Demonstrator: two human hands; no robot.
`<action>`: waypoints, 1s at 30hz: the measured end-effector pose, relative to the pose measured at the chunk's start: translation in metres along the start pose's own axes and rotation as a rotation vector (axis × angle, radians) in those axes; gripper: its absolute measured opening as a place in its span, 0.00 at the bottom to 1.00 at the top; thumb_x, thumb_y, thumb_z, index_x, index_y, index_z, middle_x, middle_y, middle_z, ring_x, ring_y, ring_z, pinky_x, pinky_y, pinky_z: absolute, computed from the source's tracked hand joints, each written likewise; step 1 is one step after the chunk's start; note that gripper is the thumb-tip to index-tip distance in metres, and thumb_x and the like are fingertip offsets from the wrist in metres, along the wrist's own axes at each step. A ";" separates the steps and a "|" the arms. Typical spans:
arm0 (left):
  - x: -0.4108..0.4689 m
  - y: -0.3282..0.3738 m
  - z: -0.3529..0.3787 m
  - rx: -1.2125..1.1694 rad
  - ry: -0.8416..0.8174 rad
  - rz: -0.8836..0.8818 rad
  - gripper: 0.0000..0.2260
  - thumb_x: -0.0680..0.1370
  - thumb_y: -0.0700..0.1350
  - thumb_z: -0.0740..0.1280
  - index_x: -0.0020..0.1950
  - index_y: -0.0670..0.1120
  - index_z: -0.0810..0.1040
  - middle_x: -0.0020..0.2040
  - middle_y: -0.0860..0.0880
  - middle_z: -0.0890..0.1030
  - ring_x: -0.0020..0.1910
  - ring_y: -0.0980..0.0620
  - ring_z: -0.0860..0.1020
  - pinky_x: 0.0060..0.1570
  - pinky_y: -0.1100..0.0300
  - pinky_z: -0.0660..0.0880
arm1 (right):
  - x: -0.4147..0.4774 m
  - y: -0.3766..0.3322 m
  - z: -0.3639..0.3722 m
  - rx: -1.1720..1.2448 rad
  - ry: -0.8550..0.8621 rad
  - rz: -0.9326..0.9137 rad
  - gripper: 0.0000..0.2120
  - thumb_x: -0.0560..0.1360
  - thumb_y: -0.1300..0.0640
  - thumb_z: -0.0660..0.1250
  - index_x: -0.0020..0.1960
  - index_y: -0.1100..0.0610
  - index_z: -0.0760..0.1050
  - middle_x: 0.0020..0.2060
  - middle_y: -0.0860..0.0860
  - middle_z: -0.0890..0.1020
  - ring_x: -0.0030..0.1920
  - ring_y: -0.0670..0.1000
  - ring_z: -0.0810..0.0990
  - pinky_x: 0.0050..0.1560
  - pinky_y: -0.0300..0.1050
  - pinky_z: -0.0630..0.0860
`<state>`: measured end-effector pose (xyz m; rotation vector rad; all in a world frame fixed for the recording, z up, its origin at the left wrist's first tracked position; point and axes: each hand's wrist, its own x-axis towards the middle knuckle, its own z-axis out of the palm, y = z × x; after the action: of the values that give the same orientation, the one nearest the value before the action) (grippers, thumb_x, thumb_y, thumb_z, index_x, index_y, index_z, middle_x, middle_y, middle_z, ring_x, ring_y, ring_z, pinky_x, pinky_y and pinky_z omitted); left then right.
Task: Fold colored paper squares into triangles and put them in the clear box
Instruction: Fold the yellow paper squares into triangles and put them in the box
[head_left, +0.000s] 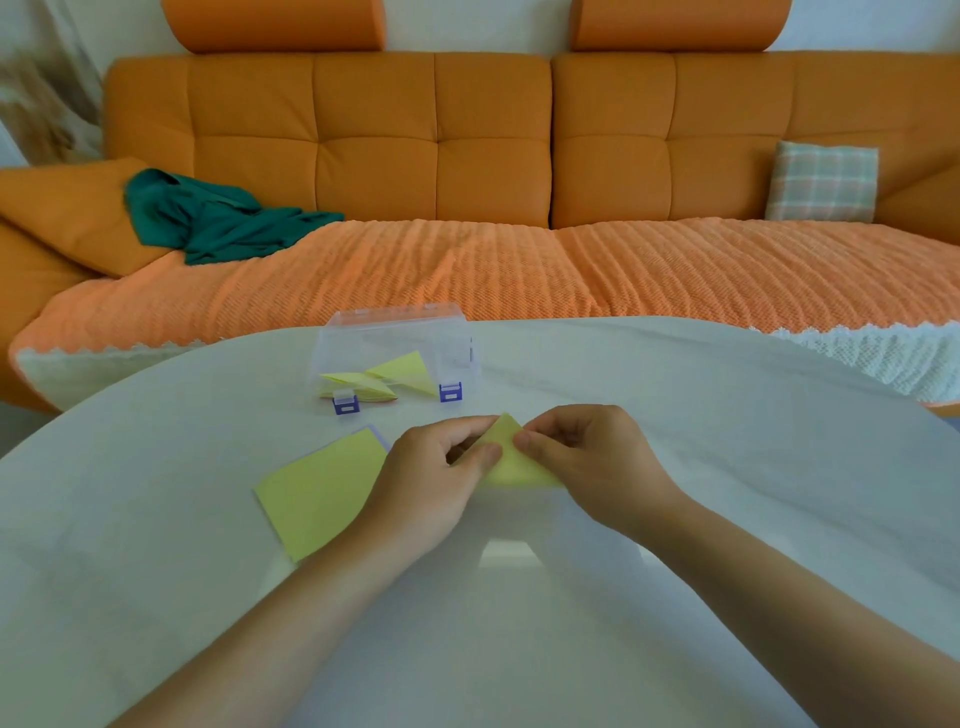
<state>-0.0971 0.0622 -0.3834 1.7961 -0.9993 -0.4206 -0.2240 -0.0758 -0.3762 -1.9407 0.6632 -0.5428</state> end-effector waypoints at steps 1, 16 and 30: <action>0.000 0.000 0.000 -0.006 0.003 -0.006 0.13 0.80 0.45 0.68 0.60 0.59 0.83 0.47 0.65 0.84 0.44 0.68 0.79 0.42 0.75 0.69 | 0.000 0.000 0.000 -0.007 0.006 -0.006 0.06 0.75 0.47 0.72 0.40 0.44 0.84 0.33 0.46 0.84 0.29 0.43 0.75 0.29 0.37 0.70; -0.003 -0.001 0.014 0.047 0.080 0.027 0.14 0.81 0.47 0.67 0.67 0.54 0.80 0.61 0.61 0.82 0.58 0.66 0.77 0.54 0.79 0.68 | -0.021 -0.018 0.012 -0.725 -0.035 -0.215 0.18 0.83 0.47 0.48 0.61 0.47 0.75 0.47 0.46 0.79 0.50 0.52 0.76 0.55 0.53 0.70; -0.004 -0.002 0.017 0.173 0.075 0.098 0.15 0.82 0.44 0.65 0.69 0.52 0.77 0.59 0.56 0.82 0.55 0.65 0.76 0.52 0.79 0.67 | -0.019 -0.015 0.011 -0.697 -0.139 -0.155 0.17 0.84 0.49 0.51 0.53 0.51 0.78 0.42 0.48 0.76 0.46 0.51 0.75 0.52 0.50 0.72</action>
<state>-0.1102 0.0556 -0.3929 1.8927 -1.0931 -0.2095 -0.2281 -0.0507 -0.3690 -2.6717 0.6690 -0.2765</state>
